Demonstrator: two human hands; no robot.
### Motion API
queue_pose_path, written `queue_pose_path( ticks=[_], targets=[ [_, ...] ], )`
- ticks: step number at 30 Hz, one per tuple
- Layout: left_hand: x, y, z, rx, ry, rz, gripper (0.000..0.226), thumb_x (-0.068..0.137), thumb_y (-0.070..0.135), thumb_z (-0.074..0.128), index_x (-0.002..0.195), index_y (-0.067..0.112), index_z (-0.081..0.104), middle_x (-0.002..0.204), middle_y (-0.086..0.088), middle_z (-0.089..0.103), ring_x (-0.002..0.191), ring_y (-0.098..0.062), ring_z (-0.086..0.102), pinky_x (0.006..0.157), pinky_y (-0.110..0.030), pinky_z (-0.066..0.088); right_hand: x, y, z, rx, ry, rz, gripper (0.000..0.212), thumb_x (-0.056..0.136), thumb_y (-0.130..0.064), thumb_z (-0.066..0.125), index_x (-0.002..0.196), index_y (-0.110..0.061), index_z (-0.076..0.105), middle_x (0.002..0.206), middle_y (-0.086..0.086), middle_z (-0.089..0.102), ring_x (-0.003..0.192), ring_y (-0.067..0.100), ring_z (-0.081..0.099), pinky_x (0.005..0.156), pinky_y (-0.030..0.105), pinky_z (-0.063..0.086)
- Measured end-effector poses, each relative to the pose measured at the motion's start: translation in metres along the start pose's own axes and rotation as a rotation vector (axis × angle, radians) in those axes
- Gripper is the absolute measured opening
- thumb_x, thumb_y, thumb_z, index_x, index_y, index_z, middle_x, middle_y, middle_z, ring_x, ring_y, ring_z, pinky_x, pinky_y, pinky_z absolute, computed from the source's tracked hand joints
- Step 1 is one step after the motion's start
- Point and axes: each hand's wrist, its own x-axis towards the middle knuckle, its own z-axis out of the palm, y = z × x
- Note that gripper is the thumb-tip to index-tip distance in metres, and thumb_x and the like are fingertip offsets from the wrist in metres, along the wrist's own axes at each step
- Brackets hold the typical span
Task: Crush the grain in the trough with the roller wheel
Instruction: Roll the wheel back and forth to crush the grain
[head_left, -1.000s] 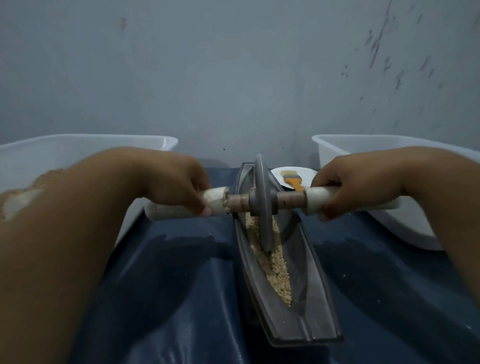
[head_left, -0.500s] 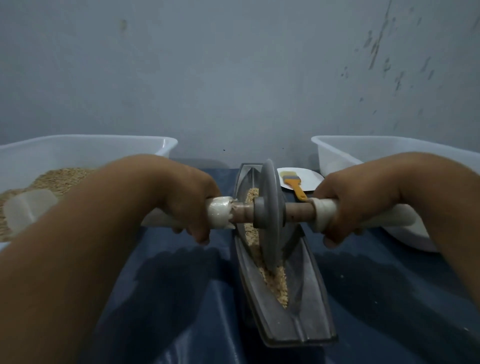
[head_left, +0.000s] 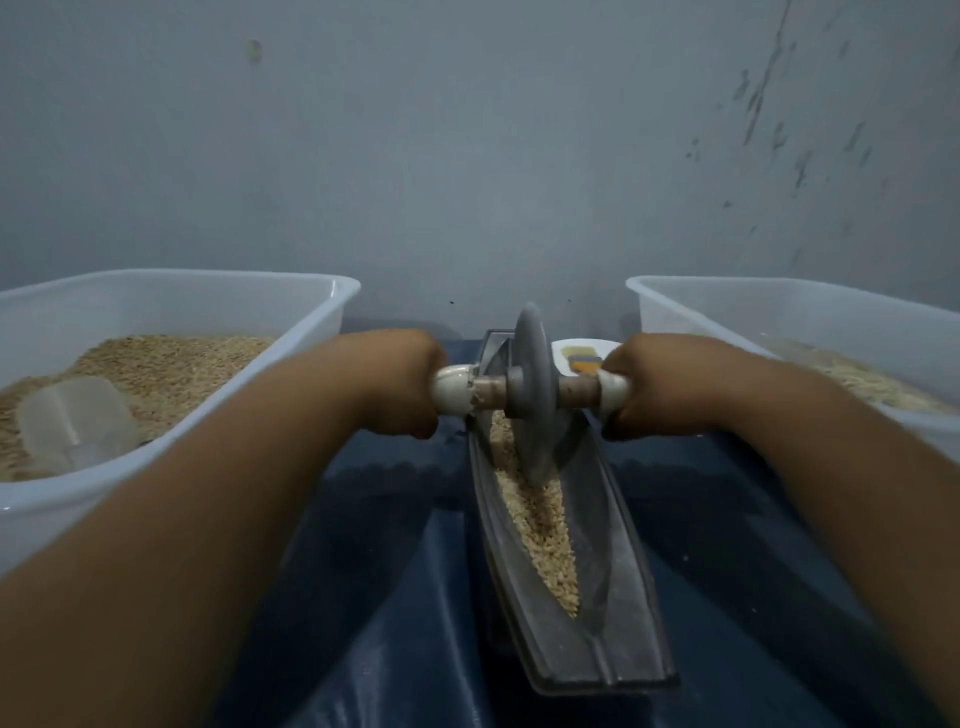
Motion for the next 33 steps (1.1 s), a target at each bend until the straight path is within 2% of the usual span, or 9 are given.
queue_pose_path(
  ticks=[3, 6, 9, 13, 15, 21, 23, 29, 33],
  targets=[
    [-0.014, 0.007, -0.022, -0.050, -0.307, 0.013, 0.021, 0.071, 0.021, 0.081, 0.078, 0.023, 0.062, 0.061, 0.004, 0.067, 0.051, -0.010, 0.063, 0.050, -0.021, 0.047, -0.014, 0.002, -0.019, 0.239, -0.435, 0.045, 0.026, 0.064, -0.033, 0.088, 0.079, -0.026, 0.068, 0.067, 0.001, 0.072, 0.059, 0.015, 0.067, 0.053, 0.025, 0.052],
    [-0.022, 0.010, -0.029, -0.015, -0.396, 0.036, 0.021, 0.071, 0.023, 0.081, 0.077, 0.025, 0.062, 0.056, 0.006, 0.066, 0.049, -0.008, 0.063, 0.053, -0.022, 0.049, -0.025, 0.001, -0.027, 0.332, -0.599, 0.040, 0.026, 0.063, -0.031, 0.089, 0.077, -0.025, 0.068, 0.066, 0.003, 0.071, 0.056, 0.018, 0.067, 0.054, 0.025, 0.053],
    [-0.017, 0.009, -0.021, -0.027, -0.282, 0.013, 0.021, 0.073, 0.020, 0.079, 0.075, 0.026, 0.059, 0.060, 0.006, 0.064, 0.048, -0.006, 0.060, 0.050, -0.020, 0.045, -0.020, 0.000, -0.019, 0.269, -0.460, 0.031, 0.024, 0.067, -0.033, 0.087, 0.076, -0.025, 0.066, 0.060, -0.002, 0.068, 0.052, 0.013, 0.064, 0.055, 0.027, 0.052],
    [-0.003, 0.002, 0.001, 0.035, 0.088, -0.032, 0.018, 0.077, 0.020, 0.071, 0.079, 0.030, 0.057, 0.080, 0.005, 0.060, 0.074, -0.016, 0.057, 0.065, -0.027, 0.040, -0.001, 0.000, 0.006, 0.002, 0.105, -0.004, 0.020, 0.073, -0.037, 0.074, 0.072, -0.030, 0.055, 0.066, -0.006, 0.060, 0.064, 0.014, 0.059, 0.058, 0.029, 0.047],
    [0.000, -0.002, 0.004, 0.039, 0.170, -0.051, 0.018, 0.077, 0.020, 0.068, 0.089, 0.031, 0.059, 0.088, 0.002, 0.062, 0.082, -0.020, 0.059, 0.069, -0.029, 0.041, 0.004, 0.002, 0.012, -0.045, 0.236, 0.014, 0.020, 0.074, -0.038, 0.069, 0.070, -0.031, 0.051, 0.071, -0.007, 0.059, 0.068, 0.018, 0.058, 0.053, 0.026, 0.037],
    [-0.014, 0.004, -0.026, -0.003, -0.269, -0.009, 0.021, 0.072, 0.021, 0.082, 0.084, 0.022, 0.064, 0.062, 0.005, 0.066, 0.054, -0.010, 0.063, 0.050, -0.018, 0.044, -0.018, 0.006, -0.019, 0.164, -0.385, 0.063, 0.026, 0.067, -0.036, 0.086, 0.081, -0.027, 0.066, 0.065, -0.003, 0.071, 0.056, 0.011, 0.067, 0.053, 0.022, 0.048],
    [-0.023, 0.008, -0.034, 0.000, -0.358, 0.010, 0.020, 0.071, 0.021, 0.082, 0.082, 0.023, 0.065, 0.059, 0.005, 0.067, 0.052, -0.009, 0.065, 0.049, -0.017, 0.046, -0.030, 0.003, -0.025, 0.210, -0.499, 0.066, 0.026, 0.068, -0.034, 0.087, 0.084, -0.027, 0.067, 0.068, -0.001, 0.073, 0.059, 0.012, 0.069, 0.055, 0.022, 0.051],
    [-0.042, 0.013, -0.040, -0.013, -0.402, 0.049, 0.019, 0.072, 0.019, 0.079, 0.079, 0.025, 0.062, 0.066, 0.002, 0.069, 0.054, -0.011, 0.065, 0.065, -0.030, 0.058, -0.058, -0.006, -0.029, 0.265, -0.494, 0.067, 0.026, 0.073, -0.028, 0.085, 0.085, -0.027, 0.063, 0.065, -0.002, 0.066, 0.052, 0.010, 0.061, 0.055, 0.022, 0.051],
    [-0.052, 0.010, -0.046, -0.103, -0.513, 0.076, 0.016, 0.072, 0.020, 0.079, 0.082, 0.021, 0.066, 0.067, -0.001, 0.070, 0.055, -0.013, 0.065, 0.059, -0.028, 0.058, -0.075, -0.004, -0.041, 0.324, -0.546, 0.035, 0.027, 0.068, -0.032, 0.088, 0.080, -0.030, 0.064, 0.065, -0.002, 0.068, 0.050, 0.008, 0.062, 0.051, 0.018, 0.048]
  ],
)
